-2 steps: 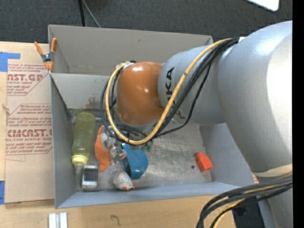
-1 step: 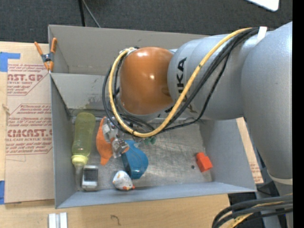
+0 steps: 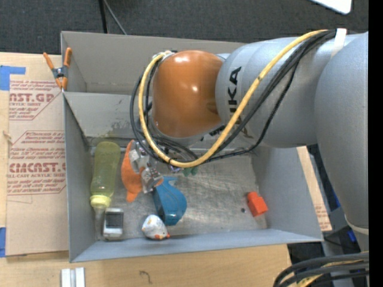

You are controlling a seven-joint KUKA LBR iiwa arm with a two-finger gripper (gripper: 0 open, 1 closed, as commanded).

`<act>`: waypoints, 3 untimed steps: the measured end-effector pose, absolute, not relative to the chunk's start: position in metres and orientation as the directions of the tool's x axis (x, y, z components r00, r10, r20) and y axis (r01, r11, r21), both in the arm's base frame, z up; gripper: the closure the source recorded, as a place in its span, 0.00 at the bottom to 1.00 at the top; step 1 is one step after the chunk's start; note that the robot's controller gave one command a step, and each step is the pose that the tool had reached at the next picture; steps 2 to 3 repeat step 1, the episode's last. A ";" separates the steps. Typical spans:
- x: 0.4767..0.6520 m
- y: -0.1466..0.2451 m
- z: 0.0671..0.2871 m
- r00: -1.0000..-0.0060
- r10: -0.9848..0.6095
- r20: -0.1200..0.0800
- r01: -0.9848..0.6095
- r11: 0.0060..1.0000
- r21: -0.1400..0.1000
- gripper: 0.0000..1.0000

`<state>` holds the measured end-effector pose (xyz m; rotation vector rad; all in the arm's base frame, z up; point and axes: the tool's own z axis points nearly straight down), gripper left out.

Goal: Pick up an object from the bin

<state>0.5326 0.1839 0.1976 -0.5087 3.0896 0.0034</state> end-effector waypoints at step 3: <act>0.528 0.181 0.222 -0.942 -0.336 0.003 -0.336 0.942 0.000 1.00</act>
Offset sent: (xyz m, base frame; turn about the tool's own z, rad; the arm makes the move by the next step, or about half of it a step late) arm -0.0098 -0.0261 0.1120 -0.2204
